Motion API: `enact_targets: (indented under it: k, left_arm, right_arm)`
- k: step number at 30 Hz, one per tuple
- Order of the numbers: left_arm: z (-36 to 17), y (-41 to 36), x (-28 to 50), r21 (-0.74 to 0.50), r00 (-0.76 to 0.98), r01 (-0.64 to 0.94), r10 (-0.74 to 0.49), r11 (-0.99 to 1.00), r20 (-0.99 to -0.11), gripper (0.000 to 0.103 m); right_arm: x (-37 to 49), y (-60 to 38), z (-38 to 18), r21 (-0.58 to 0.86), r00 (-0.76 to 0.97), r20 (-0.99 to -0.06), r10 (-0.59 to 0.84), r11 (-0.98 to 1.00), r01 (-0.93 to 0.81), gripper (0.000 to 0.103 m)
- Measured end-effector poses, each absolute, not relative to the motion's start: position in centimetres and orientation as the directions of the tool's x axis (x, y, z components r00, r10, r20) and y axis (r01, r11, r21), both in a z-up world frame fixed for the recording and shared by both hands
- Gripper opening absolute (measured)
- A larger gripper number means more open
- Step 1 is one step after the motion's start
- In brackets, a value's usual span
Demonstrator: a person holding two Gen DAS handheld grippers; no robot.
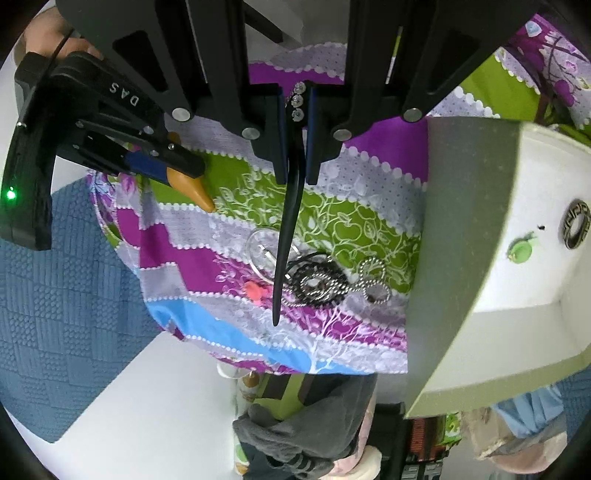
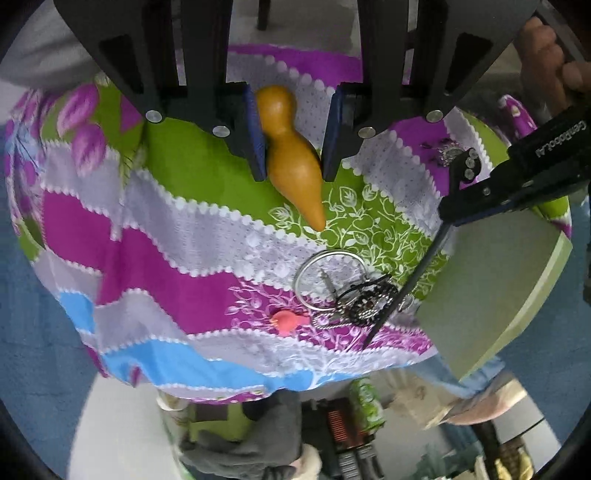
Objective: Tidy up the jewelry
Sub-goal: 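Lower the hairpin and pendant into the green box and open both grippers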
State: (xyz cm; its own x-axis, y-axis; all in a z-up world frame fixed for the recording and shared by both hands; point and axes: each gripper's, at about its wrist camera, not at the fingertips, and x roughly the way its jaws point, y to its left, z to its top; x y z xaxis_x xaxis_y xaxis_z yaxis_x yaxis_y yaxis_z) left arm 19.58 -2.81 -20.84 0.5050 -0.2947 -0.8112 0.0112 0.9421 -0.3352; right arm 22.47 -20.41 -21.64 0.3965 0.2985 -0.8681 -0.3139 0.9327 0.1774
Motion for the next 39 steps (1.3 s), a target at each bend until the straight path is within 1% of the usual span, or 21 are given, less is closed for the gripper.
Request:
enact_targets:
  k: [5, 13, 22, 26, 29, 31, 35, 39]
  left_arm:
    - [-18.7, -2.6, 19.3, -0.342, 0.516, 0.019, -0.302, 0.939, -0.801, 0.009]
    - [-13.6, -1.2, 19.5, -0.332, 0.526, 0.016, -0.290, 0.943, -0.799, 0.009]
    - [-6.7, 2.2, 20.2, -0.321, 0.623, 0.050, -0.280, 0.946, -0.731, 0.009]
    - [-4.1, 4.8, 20.3, -0.290, 0.664, 0.046, -0.246, 0.956, -0.706, 0.009]
    - [-2.8, 6.8, 20.1, -0.282, 0.685, 0.038, -0.231, 0.959, -0.691, 0.009]
    - [-2.0, 8.5, 19.9, -0.281, 0.699, 0.027, -0.220, 0.959, -0.680, 0.009]
    - [-2.0, 11.2, 19.5, -0.267, 0.709, -0.001, -0.188, 0.964, -0.680, 0.009]
    - [-3.5, 13.9, 19.3, -0.281, 0.701, -0.033, -0.178, 0.959, -0.691, 0.009]
  right_arm:
    - [22.5, -21.1, -19.0, 0.193, 0.435, -0.851, 0.292, 0.947, -0.258, 0.028]
    - [23.0, -20.5, -12.1, 0.208, 0.517, -0.802, 0.300, 0.951, -0.229, 0.028]
    - [24.3, -17.3, -5.1, 0.210, 0.601, -0.729, 0.328, 0.943, -0.260, 0.028]
    - [24.9, -15.4, -3.6, 0.217, 0.617, -0.708, 0.344, 0.937, -0.273, 0.028]
    - [25.2, -13.4, -2.4, 0.239, 0.628, -0.680, 0.379, 0.924, -0.298, 0.028]
    - [25.3, -12.1, -2.0, 0.230, 0.636, -0.672, 0.379, 0.923, -0.307, 0.028]
    - [25.7, -9.6, -2.4, 0.247, 0.623, -0.673, 0.399, 0.915, -0.319, 0.028]
    - [25.4, -6.7, -3.8, 0.247, 0.598, -0.689, 0.410, 0.908, -0.338, 0.028]
